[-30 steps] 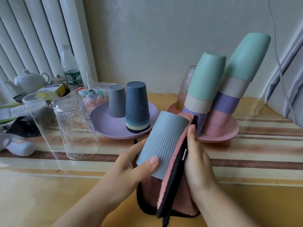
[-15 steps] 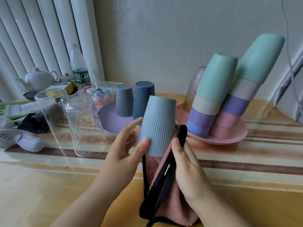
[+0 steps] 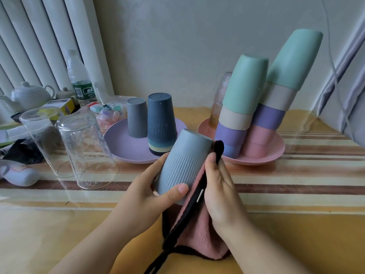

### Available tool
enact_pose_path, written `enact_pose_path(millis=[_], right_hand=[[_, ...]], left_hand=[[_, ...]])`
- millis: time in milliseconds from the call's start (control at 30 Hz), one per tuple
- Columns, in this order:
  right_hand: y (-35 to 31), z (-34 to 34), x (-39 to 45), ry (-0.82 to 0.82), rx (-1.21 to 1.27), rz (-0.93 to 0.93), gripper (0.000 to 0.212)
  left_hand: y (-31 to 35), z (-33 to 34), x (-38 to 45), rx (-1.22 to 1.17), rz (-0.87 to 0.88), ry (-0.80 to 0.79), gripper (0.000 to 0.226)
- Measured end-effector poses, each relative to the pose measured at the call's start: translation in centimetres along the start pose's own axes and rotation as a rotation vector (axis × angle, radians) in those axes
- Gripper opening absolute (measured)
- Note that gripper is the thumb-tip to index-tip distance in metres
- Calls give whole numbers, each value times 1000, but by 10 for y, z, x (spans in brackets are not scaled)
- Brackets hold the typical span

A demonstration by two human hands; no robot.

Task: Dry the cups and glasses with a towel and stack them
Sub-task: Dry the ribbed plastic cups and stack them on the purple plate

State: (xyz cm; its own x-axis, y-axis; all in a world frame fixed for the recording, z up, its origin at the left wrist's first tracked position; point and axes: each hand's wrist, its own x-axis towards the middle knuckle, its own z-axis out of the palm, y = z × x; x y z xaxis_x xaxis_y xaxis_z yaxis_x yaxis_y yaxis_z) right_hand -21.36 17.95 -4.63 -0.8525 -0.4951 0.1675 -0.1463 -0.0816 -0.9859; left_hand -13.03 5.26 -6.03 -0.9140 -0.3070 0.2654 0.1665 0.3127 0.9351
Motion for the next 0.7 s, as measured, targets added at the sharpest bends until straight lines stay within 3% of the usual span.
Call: enact_pose_path(millis=[133, 167, 267, 400, 533, 700], right_hand=[[-5, -15, 10, 61, 94, -84, 56], [-7, -17, 11, 58, 128, -100, 51], [-6, -14, 10, 28, 142, -119, 42], [14, 1, 4, -73, 54, 8, 73], [21, 14, -5, -184, -29, 80, 46], [9, 10, -8, -115, -13, 69, 29]], left_hand=[[2, 6, -3, -109, -11, -212, 57], [3, 8, -4, -152, -12, -229, 57], [4, 9, -6, -235, -12, -185, 66], [7, 5, -4, -290, 27, -24, 59], [3, -6, -1, -264, 32, 104, 56], [-5, -14, 6, -75, 27, 274, 54]])
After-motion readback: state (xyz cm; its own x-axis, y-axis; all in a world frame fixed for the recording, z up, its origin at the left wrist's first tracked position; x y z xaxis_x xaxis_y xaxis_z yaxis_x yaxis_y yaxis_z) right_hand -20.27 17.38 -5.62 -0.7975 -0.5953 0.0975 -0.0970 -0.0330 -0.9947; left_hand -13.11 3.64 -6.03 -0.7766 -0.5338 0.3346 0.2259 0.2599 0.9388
